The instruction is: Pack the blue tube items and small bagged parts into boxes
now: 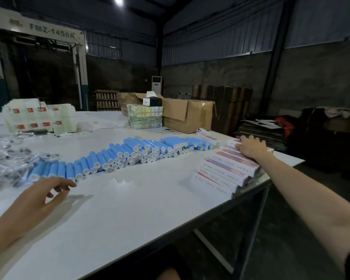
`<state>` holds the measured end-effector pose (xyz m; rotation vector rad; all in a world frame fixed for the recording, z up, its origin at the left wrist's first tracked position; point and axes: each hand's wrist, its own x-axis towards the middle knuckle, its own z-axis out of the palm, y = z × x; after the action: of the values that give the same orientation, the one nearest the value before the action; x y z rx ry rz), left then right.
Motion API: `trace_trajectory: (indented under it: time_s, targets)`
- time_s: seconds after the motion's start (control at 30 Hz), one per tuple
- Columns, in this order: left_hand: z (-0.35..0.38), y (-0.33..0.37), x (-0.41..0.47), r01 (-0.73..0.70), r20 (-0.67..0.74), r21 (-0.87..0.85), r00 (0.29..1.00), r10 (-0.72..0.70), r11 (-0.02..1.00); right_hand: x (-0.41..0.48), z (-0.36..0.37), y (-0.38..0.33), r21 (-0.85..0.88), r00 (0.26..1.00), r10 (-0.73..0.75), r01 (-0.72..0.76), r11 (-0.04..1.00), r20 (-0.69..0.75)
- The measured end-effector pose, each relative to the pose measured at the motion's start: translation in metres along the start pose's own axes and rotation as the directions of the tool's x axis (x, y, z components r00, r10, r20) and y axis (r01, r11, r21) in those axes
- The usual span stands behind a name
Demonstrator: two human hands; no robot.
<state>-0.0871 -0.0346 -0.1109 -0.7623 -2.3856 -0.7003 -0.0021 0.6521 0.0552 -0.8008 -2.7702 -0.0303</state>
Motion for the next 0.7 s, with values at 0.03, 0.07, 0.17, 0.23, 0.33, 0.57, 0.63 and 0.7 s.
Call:
trace_trajectory:
  time_s: [0.03,0.07,0.17,0.23,0.33,0.57,0.63,0.7]
  targets:
    - [0.000,-0.001,-0.001,0.002,0.012,0.008,1.000,-0.002,1.000,0.000,0.002,0.000,-0.017,1.000,-0.006,0.006,1.000,0.001]
    - [0.000,-0.003,-0.001,-0.001,0.032,0.021,0.999,0.001,1.000,0.000,0.003,0.000,-0.034,1.000,-0.011,0.011,0.999,0.001]
    - [-0.001,0.001,-0.001,0.027,0.037,0.038,0.999,-0.029,0.999,0.001,0.003,0.001,-0.069,1.000,-0.017,0.017,0.997,0.009]
    - [-0.003,0.007,-0.002,0.034,0.027,0.037,0.999,-0.035,0.999,0.002,0.003,-0.001,-0.103,1.000,-0.020,0.020,0.995,0.002]
    - [-0.007,0.018,-0.002,0.043,0.021,0.034,0.999,-0.043,0.999,0.000,0.003,-0.011,-0.163,0.993,-0.070,0.053,0.985,-0.098]
    - [-0.022,0.053,-0.004,0.114,0.022,-0.004,0.993,-0.114,0.993,-0.020,-0.013,-0.118,0.081,0.860,-0.268,0.333,0.939,-0.435]
    - [-0.028,0.063,-0.008,0.154,0.002,0.008,0.988,-0.154,0.988,-0.038,-0.015,-0.163,0.218,0.842,-0.299,0.428,0.877,-0.448]
    - [-0.034,0.076,-0.011,0.170,-0.030,0.027,0.985,-0.170,0.985,-0.057,-0.012,-0.208,0.305,0.821,-0.349,0.510,0.805,-0.451]
